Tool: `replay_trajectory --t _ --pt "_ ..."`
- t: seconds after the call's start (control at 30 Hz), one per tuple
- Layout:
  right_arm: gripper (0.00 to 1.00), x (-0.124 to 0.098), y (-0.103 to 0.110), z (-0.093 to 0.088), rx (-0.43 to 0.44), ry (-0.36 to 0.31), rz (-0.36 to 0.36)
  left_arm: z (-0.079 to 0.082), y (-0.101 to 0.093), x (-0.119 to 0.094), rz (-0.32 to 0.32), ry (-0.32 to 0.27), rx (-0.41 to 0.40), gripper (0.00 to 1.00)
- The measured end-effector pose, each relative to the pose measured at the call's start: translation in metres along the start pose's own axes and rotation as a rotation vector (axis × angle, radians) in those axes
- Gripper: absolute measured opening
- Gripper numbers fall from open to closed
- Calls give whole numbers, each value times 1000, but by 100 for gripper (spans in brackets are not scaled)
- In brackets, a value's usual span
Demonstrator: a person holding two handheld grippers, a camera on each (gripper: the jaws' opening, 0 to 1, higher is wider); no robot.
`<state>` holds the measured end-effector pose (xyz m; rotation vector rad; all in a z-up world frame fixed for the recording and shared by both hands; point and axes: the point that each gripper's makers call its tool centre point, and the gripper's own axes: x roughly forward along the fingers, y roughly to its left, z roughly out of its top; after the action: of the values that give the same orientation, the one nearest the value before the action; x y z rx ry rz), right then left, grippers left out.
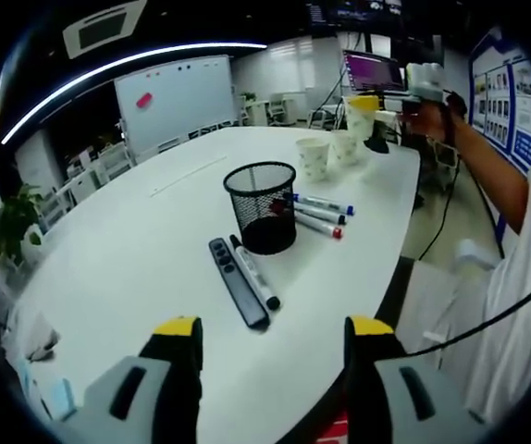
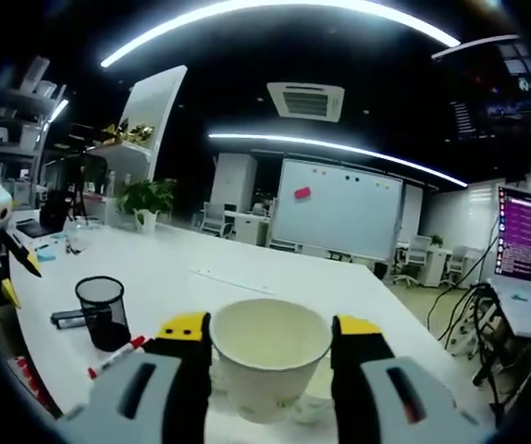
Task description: Place the scattered laser pointers and whiteboard markers into the pen holder and stack the scattered paper cups together
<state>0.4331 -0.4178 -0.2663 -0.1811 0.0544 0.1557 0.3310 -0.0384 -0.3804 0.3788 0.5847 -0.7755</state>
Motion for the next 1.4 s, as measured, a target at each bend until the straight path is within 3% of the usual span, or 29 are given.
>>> replay_trajectory --t 1.4 --pt "51 13 -11 2 -21 8 -12 -3 2 5 -2 7 8 61"
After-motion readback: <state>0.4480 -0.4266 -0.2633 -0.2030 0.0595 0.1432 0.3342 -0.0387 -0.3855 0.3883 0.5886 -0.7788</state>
